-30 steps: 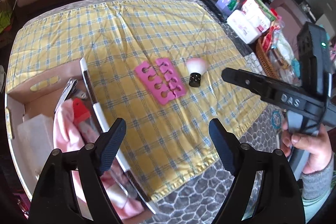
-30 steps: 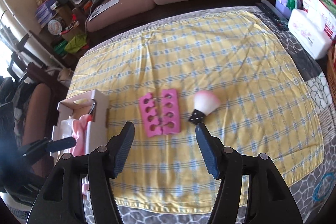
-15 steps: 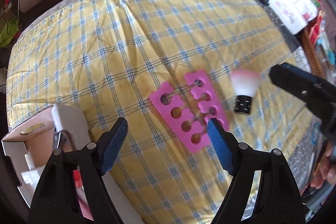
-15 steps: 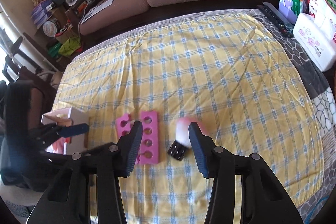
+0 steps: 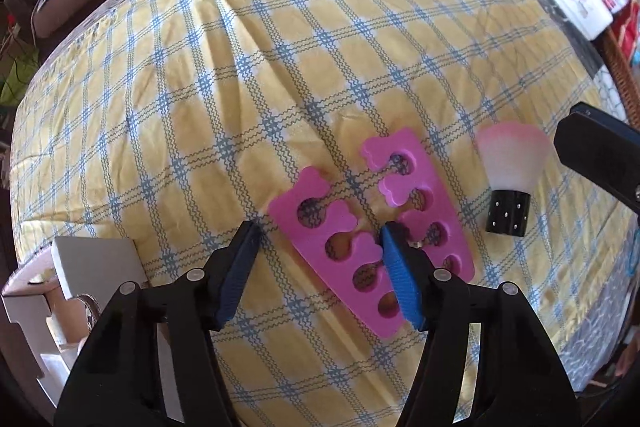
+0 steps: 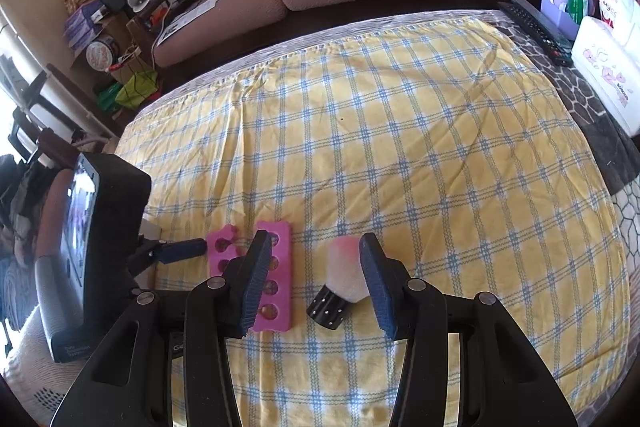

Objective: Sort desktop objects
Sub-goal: 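Grasp one pink toe separator with the left gripper while the right grasps the other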

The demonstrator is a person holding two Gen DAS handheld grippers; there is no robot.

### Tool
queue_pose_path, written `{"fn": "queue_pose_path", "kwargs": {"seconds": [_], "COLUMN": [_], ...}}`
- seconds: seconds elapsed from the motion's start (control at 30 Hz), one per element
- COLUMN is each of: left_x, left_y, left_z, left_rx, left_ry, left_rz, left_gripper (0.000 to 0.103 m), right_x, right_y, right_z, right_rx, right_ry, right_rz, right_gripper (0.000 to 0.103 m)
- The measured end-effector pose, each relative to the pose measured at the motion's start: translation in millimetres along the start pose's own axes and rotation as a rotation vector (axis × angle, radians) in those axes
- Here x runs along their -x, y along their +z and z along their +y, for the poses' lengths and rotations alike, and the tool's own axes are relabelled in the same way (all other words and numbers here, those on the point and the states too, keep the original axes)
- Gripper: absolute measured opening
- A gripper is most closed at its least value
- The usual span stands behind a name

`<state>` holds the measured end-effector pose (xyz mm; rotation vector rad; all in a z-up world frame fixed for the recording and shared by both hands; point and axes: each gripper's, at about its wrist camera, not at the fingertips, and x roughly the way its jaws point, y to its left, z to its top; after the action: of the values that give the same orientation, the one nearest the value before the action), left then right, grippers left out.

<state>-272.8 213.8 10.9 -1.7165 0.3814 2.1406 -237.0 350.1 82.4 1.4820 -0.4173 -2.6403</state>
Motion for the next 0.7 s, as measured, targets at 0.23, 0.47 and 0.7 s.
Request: {"fn": "queue_pose_path", "kwargs": {"seconds": [0.23,0.47,0.7], "left_x": [5,19,67], "left_y": [-7,-9,-3], "left_z": [-2,12,27], "left_rx": [0.008,0.027,0.065], "left_ry": [0.016,-0.038,-0.163], "left_rz": [-0.057,-0.076,-0.164], "left_gripper": [0.042,0.039,0.039], "right_x": [-4,-3,-5], "right_y": [0,-1,-2], "right_z": [4,6,13], "right_rx": [0.004,0.010,0.031], "right_ry": [-0.008,-0.032,-0.034], "right_rz": [0.003,0.001,0.007], "right_gripper": [0.048,0.048,0.048]}}
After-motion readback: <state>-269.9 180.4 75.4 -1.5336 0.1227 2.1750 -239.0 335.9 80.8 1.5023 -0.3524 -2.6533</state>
